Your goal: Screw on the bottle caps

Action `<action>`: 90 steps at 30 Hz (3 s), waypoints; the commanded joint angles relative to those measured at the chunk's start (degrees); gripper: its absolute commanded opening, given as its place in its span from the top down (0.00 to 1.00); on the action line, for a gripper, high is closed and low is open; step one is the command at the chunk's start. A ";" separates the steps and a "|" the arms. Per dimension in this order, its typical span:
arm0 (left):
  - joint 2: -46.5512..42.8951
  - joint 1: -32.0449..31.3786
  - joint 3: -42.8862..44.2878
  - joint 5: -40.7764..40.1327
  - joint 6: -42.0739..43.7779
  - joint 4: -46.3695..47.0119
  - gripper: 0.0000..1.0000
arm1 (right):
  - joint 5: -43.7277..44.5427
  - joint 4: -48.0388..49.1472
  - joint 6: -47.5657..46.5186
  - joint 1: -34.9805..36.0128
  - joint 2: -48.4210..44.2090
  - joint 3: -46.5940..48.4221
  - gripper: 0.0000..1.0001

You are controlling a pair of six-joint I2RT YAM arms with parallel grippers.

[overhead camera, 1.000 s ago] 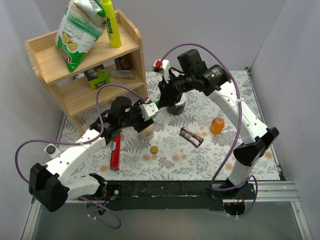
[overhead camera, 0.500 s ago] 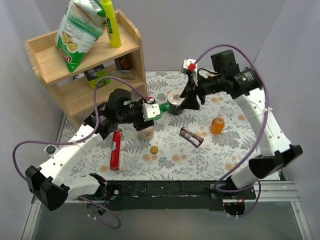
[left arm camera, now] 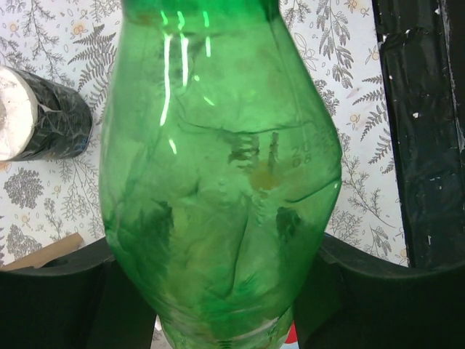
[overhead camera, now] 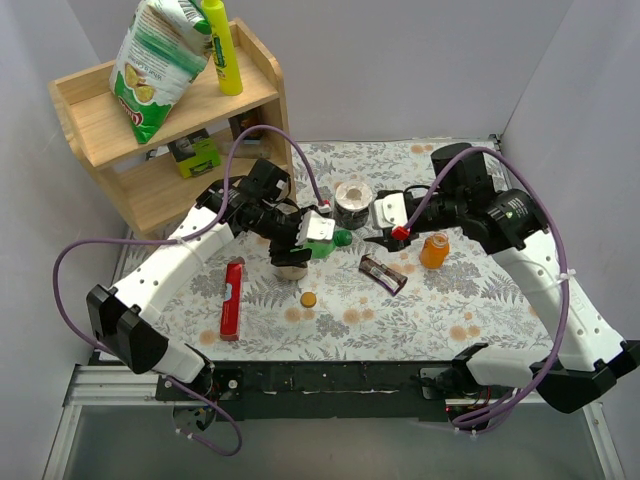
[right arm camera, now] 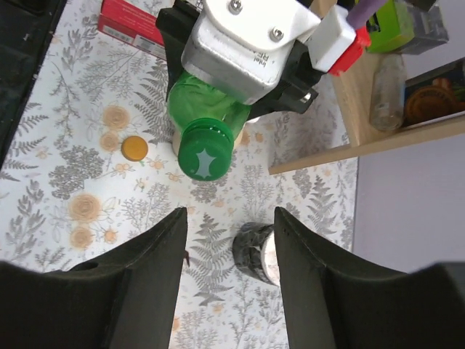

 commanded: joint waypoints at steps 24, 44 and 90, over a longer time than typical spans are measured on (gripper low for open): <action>-0.43 -0.12 1.76 3.52 0.34 2.04 1.00 | -0.91 2.08 -12.96 6.06 1.65 -1.40 0.53; -12.63 -1.43 -13.95 -10.45 -12.14 38.94 1.00 | 4.46 -13.73 24.64 6.94 28.07 24.93 0.89; -11.06 -5.04 -13.88 -8.08 -36.22 40.63 1.00 | -29.48 98.93 92.16 -12.48 5.96 -22.59 0.30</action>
